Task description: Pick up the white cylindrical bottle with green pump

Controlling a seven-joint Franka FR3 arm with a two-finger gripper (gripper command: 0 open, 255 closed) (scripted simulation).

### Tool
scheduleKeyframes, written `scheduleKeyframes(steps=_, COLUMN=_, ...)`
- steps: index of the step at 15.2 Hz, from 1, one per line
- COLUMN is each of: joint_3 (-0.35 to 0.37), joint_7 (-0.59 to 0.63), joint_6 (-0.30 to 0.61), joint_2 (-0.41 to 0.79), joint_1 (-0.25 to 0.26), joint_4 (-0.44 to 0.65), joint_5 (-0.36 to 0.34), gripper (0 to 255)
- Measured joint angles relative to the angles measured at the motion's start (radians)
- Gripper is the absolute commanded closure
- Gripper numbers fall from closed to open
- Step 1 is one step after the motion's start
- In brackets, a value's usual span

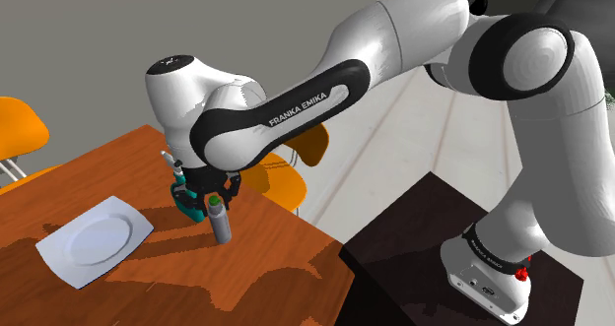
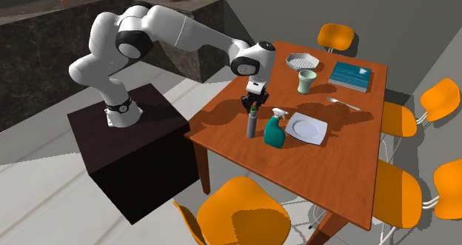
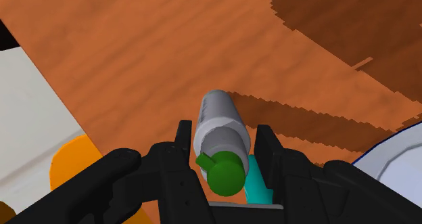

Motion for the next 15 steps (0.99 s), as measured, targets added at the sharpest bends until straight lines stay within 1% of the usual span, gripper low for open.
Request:
scheduleKeyframes(steps=7, joint_3=0.0, joint_7=-0.001, joint_6=0.002, joint_2=-0.002, joint_1=-0.001, joint_4=-0.003, joint_5=0.0, gripper=255)
scheduleKeyframes(steps=15, joint_3=0.017, joint_7=-0.009, joint_6=-0.064, joint_2=-0.047, joint_1=-0.009, joint_4=0.019, joint_5=0.021, gripper=255)
